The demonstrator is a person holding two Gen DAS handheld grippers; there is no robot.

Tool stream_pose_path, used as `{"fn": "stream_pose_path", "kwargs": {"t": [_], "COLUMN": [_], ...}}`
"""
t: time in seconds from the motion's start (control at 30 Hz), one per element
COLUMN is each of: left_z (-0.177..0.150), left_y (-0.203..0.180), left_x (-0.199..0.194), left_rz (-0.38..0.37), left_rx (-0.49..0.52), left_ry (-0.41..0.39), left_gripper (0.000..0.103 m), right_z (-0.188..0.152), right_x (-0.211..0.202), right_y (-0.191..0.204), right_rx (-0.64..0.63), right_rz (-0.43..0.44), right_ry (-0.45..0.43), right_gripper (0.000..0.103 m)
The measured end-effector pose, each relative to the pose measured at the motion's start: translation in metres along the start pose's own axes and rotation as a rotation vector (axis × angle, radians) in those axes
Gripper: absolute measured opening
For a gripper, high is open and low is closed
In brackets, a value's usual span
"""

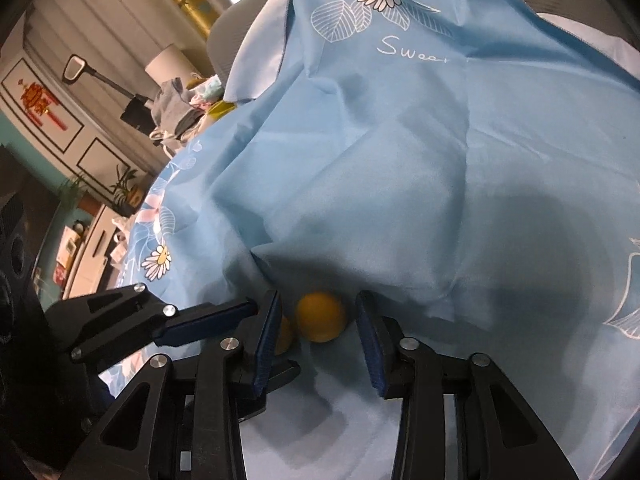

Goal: Organize fruits
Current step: 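Grasp one tan fruit with the left tool while the right tool grasps the other, then carry both tan fruits over the green bowl and open both tools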

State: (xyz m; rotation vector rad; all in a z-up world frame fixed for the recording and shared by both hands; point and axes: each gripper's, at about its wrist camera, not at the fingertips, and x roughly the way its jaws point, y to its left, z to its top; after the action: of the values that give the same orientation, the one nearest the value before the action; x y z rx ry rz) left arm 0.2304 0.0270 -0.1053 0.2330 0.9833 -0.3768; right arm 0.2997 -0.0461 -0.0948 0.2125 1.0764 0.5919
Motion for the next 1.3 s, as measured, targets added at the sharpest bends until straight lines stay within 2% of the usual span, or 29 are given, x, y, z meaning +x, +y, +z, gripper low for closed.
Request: {"fn": "stream_pose_path", "kwargs": {"t": [0.3,0.43,0.47,0.57,0.7,0.9,1.03,1.13,1.23,1.3], "left_z": [0.004,0.004,0.004,0.004,0.005,0.010,0.009,0.008,0.011,0.014], "left_y": [-0.005,-0.006,-0.008,-0.006,-0.005,-0.007,-0.018,-0.023,-0.020,-0.010], "left_x": [0.003,0.002,0.001,0.000,0.001,0.006,0.011,0.014,0.019,0.021], "left_rz": [0.017,0.023,0.028,0.026,0.017,0.053,0.133,0.167,0.155,0.102], "left_rx": [0.025,0.037,0.041,0.037,0.026,0.038,0.113,0.153,0.184,0.123], "left_ry": [0.019,0.026,0.027,0.030,0.037,0.055,0.088,0.112,0.108,0.144], "left_gripper": [0.036,0.037,0.037,0.037,0.037,0.037,0.035,0.036,0.036,0.029], "right_z": [-0.002,-0.004,-0.004,-0.007,-0.013,-0.029,-0.036,-0.043,-0.050,-0.054], "right_x": [0.003,0.001,0.000,-0.006,-0.021,-0.054,-0.066,-0.074,-0.084,-0.090], "right_y": [0.012,0.010,0.010,0.006,-0.007,-0.019,-0.018,-0.017,-0.018,-0.021], "right_rx": [-0.101,-0.104,-0.102,-0.092,-0.024,0.032,0.040,0.038,0.047,0.062], "right_rz": [-0.082,-0.077,-0.082,-0.121,-0.099,-0.094,-0.075,-0.071,-0.062,-0.055], "right_ry": [-0.008,-0.016,-0.015,-0.039,-0.046,-0.086,-0.105,-0.112,-0.126,-0.139], "right_gripper": [0.033,0.032,0.027,0.027,0.027,0.027,0.027,0.027,0.027,0.027]}}
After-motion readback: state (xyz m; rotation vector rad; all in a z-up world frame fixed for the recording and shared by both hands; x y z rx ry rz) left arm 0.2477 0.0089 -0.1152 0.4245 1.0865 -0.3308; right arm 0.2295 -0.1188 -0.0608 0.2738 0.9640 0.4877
